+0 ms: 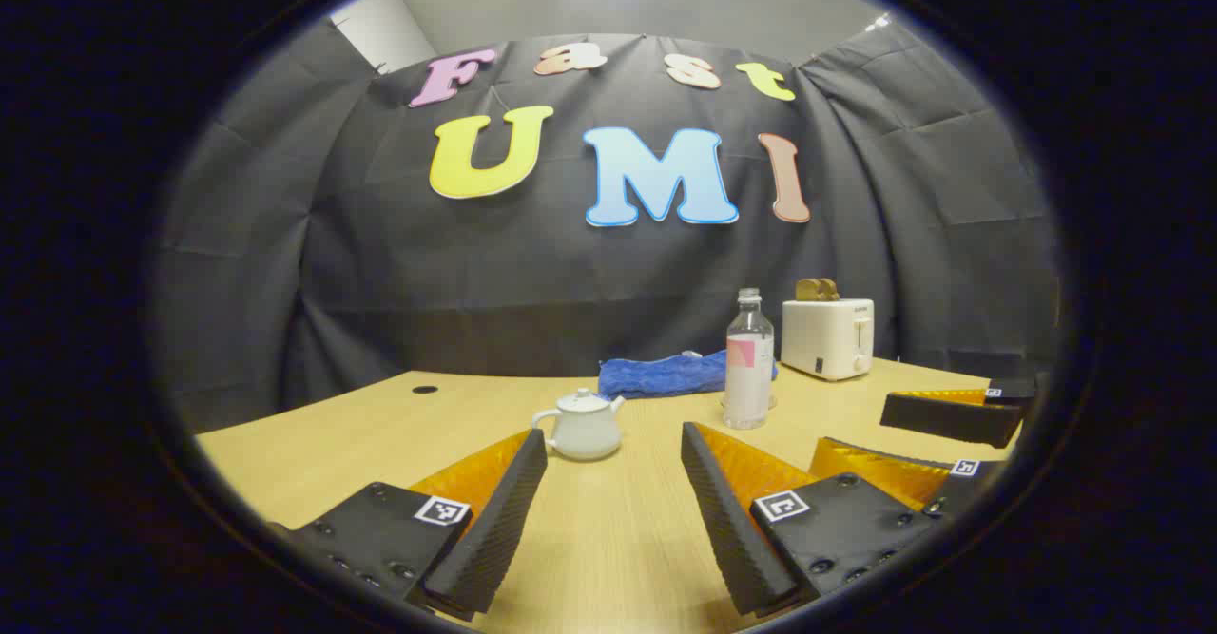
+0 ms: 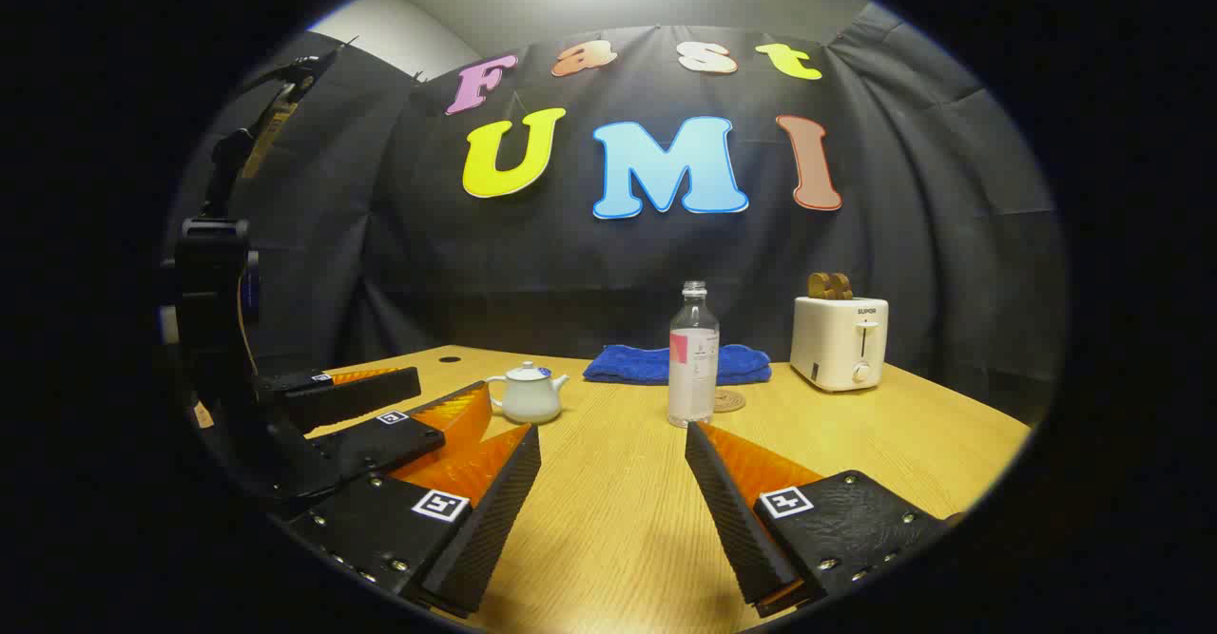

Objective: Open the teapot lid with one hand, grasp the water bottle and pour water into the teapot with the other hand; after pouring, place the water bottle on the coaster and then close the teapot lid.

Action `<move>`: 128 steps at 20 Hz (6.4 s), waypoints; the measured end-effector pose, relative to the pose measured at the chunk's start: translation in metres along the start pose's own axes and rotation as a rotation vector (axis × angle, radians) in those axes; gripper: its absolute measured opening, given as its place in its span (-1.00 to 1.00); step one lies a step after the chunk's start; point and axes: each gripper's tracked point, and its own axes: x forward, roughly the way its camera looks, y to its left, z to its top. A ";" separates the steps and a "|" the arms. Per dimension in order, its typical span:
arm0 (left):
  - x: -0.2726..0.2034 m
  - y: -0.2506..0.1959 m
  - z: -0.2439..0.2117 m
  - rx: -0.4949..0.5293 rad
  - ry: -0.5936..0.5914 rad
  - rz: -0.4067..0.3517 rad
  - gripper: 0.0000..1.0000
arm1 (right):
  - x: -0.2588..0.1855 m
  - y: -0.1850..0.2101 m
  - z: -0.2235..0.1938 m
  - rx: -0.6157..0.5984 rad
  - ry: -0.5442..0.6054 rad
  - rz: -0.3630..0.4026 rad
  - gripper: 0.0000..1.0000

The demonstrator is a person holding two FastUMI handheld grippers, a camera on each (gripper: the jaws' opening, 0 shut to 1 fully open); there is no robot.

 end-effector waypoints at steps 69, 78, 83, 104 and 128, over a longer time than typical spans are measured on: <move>0.208 0.016 -0.014 -0.049 0.079 -0.177 0.90 | 0.222 -0.092 0.007 -0.011 0.111 -0.187 0.90; 0.214 0.023 -0.021 -0.046 0.117 -0.162 0.38 | 0.226 -0.087 -0.010 -0.013 0.156 -0.181 0.91; 0.213 0.026 -0.024 -0.041 0.132 -0.142 -0.12 | 0.228 -0.087 -0.013 -0.012 0.162 -0.182 0.90; 0.219 0.034 -0.022 -0.054 0.118 -0.103 -0.74 | 0.229 -0.091 -0.015 0.020 0.178 -0.184 0.91; 0.181 0.160 -0.006 -0.049 0.019 0.077 -0.75 | 0.224 -0.091 -0.017 0.001 0.191 -0.191 0.91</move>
